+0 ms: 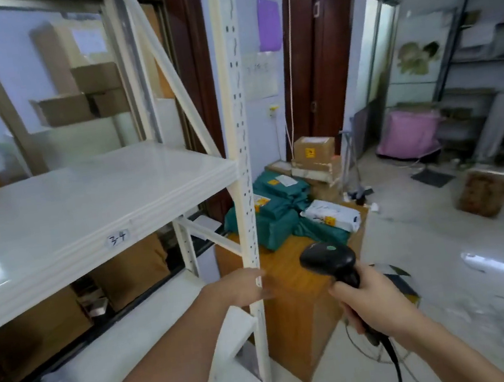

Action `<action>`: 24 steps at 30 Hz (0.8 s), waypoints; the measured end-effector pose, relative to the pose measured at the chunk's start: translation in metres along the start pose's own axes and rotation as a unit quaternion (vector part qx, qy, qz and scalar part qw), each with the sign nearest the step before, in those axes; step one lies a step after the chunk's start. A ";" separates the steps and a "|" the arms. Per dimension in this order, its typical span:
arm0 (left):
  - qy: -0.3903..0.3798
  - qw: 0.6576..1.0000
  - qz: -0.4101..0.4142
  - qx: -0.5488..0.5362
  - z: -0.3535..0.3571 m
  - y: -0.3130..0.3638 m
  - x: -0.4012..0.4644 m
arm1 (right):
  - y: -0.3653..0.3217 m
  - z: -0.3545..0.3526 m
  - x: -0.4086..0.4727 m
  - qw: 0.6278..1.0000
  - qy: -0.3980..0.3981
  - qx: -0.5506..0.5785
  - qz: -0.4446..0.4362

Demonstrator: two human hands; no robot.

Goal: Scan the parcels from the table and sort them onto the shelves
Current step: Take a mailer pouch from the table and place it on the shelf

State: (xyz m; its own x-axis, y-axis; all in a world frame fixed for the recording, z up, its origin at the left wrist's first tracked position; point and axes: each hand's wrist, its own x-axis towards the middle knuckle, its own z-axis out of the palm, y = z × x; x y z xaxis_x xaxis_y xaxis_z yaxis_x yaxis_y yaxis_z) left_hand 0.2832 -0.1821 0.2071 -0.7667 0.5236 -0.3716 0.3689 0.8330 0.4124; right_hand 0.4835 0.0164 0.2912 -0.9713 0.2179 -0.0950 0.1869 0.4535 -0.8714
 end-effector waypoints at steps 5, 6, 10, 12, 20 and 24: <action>0.011 0.997 0.047 0.064 0.007 0.088 0.075 | 0.035 -0.076 0.007 0.997 0.070 0.016 0.018; 0.022 0.995 0.051 0.078 0.008 0.102 0.088 | 0.041 -0.088 0.010 0.997 0.077 0.012 0.021; 0.053 0.980 0.079 0.173 0.012 0.147 0.134 | 0.061 -0.124 0.027 0.994 0.098 0.012 0.045; 0.056 0.976 0.086 0.194 0.014 0.162 0.160 | 0.068 -0.136 0.041 0.993 0.104 0.015 0.049; 0.039 0.970 0.079 0.229 0.019 0.175 0.286 | 0.099 -0.171 0.133 0.990 0.117 0.010 0.079; 0.019 0.973 0.080 0.218 0.013 0.176 0.346 | 0.116 -0.187 0.185 0.988 0.119 0.032 0.095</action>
State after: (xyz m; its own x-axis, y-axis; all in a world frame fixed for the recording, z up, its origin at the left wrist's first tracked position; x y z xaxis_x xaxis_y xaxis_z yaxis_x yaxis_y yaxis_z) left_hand 0.0894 0.1484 0.1403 -0.6976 0.6522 -0.2968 0.6658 0.7430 0.0677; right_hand 0.3532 0.2708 0.2627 -0.8565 0.4937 -0.1505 0.3455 0.3317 -0.8778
